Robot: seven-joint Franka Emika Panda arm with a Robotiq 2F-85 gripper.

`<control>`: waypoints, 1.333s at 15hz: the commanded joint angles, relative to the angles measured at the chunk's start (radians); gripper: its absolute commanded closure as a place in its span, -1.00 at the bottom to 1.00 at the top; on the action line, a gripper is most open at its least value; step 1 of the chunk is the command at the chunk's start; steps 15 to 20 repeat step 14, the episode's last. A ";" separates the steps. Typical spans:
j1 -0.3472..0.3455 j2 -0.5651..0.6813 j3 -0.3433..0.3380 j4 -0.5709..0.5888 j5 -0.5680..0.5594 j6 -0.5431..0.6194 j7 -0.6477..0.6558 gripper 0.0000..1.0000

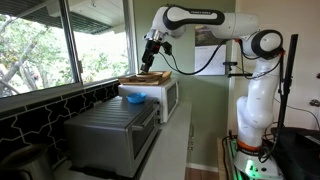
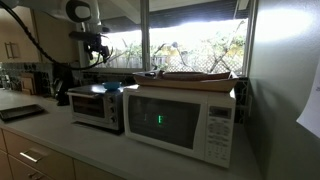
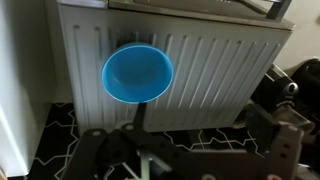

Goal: Put the bowl upright

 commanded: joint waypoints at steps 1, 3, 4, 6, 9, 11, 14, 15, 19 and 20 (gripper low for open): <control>-0.006 -0.071 -0.003 -0.080 0.006 -0.005 -0.018 -1.00; -0.007 -0.092 -0.003 -0.101 0.000 -0.002 -0.016 -1.00; -0.008 -0.102 -0.002 -0.111 -0.008 0.001 -0.012 -1.00; -0.012 -0.123 0.001 -0.131 -0.025 0.007 -0.005 -1.00; -0.020 -0.151 0.004 -0.156 -0.051 0.012 0.003 -1.00; -0.012 -0.110 -0.001 -0.104 -0.033 -0.003 0.001 -1.00; -0.014 -0.124 -0.001 -0.118 -0.037 -0.002 0.001 -1.00; -0.014 -0.124 -0.001 -0.118 -0.037 -0.002 0.001 -1.00; -0.014 -0.124 -0.001 -0.118 -0.037 -0.002 0.001 -1.00; -0.014 -0.124 -0.001 -0.118 -0.037 -0.002 0.001 -1.00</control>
